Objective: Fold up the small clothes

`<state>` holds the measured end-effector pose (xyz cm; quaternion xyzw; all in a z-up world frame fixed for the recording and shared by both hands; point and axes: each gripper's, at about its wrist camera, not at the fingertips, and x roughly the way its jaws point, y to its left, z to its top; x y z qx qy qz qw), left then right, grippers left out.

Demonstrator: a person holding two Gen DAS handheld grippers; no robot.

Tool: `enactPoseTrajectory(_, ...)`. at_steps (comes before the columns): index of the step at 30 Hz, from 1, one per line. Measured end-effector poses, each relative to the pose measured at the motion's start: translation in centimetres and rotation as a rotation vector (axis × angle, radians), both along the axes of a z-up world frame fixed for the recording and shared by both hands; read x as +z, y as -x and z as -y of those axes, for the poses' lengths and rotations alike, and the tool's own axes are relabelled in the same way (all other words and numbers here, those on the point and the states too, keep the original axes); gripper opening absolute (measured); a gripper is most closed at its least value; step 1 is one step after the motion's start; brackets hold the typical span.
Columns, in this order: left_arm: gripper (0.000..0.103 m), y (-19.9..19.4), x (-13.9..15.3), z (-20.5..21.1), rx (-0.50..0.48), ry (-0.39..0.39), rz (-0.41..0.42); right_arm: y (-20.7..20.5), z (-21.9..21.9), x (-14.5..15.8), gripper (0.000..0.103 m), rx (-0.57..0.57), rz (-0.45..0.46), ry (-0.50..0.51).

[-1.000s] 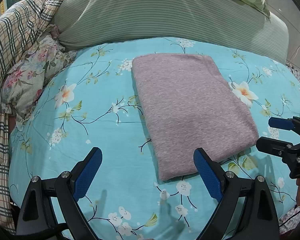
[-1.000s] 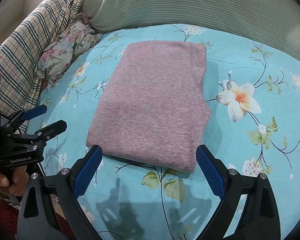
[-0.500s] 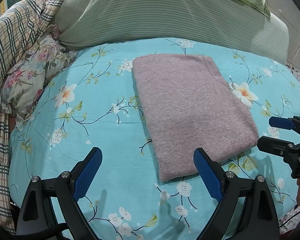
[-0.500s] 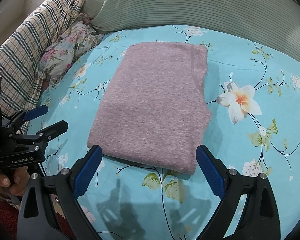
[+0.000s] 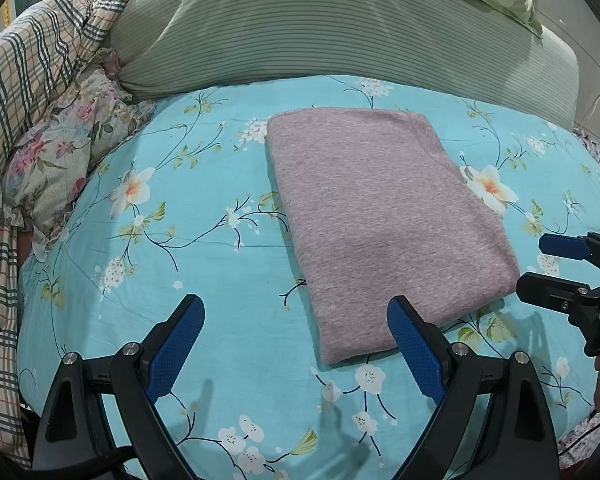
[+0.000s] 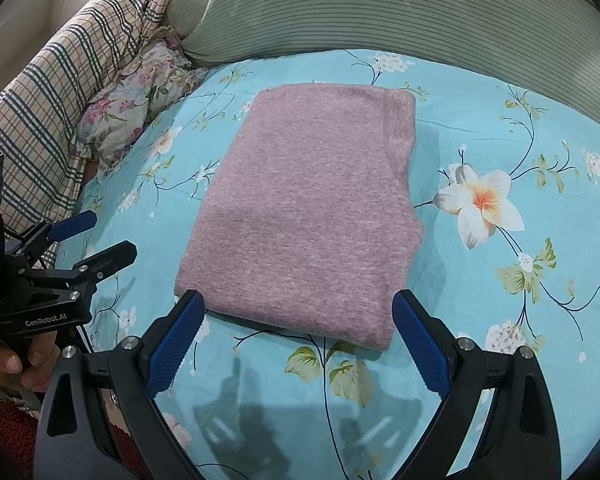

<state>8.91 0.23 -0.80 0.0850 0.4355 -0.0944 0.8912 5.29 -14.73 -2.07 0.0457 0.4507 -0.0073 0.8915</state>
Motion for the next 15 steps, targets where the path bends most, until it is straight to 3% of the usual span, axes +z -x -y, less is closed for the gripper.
enactPoseTrajectory(15,0.093,-0.04,-0.15,0.22,0.003,0.004,-0.005,-0.12,-0.07,-0.08,0.095,0.004,-0.004,-0.007)
